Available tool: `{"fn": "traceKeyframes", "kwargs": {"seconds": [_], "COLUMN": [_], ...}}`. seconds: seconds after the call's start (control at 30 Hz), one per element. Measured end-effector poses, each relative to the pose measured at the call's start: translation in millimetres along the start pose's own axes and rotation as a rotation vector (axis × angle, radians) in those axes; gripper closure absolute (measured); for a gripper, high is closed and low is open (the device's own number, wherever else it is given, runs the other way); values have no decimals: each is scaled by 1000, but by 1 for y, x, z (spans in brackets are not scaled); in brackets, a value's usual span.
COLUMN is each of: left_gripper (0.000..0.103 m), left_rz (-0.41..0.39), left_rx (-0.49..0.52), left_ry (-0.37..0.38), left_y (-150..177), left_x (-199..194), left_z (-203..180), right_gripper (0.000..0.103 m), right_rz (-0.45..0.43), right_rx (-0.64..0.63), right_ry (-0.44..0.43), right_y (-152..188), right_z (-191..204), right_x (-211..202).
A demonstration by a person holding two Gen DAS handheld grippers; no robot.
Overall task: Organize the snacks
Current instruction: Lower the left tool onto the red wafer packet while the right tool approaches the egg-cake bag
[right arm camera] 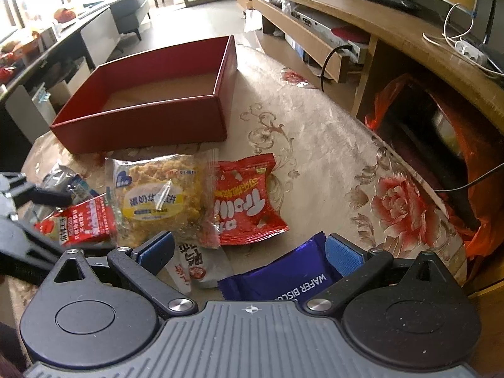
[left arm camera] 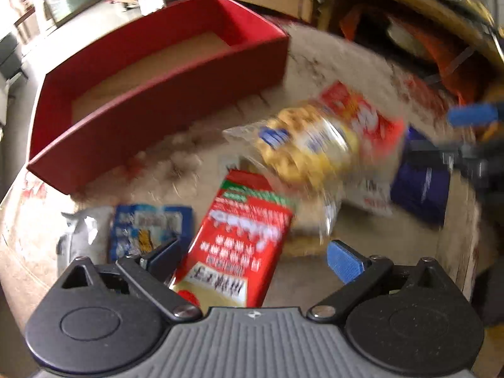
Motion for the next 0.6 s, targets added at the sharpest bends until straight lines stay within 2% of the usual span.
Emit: {"fn": "traceKeyframes", "kwargs": {"seconds": [0.07,0.2,0.3,0.4,0.47,0.53,0.6], "left_gripper": [5,6,5,6,12,34,43], "left_rz": [25,30,10,27,58,79,74], "left_rx": [27,47,12,-55,-83,-114,-168], "left_ry": [-13,19,33,64,34,31,41], "left_y": [6,7,-2,-13,-13,-9,-4], "left_x": [6,4,-1,7,14,15,11], "left_z": [-4,-12,-6,2,3,7,12], "right_gripper": [0,0,0,0,1,3,3], "right_rz": [3,11,13,10,9,9,5], "right_rx": [-4,-20,-26,-29,-26,-17,-12], "right_ry": [-6,-9,-16,-19,-14,-17,-23], "right_y": [1,3,2,2,2,2,1], "right_z": [1,4,6,6,4,2,0], "right_x": [0,1,0,0,0,-1,-2]}}
Point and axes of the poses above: each gripper's, at about its wrist camera, not at the fingertips, and x roughly the way its jaws point, z to its left, y to its underside, the point moved 4 cm from there along x, roughly the way its jaws point, and after that the axes turned 14 degrees about z, right-handed, at the moved point
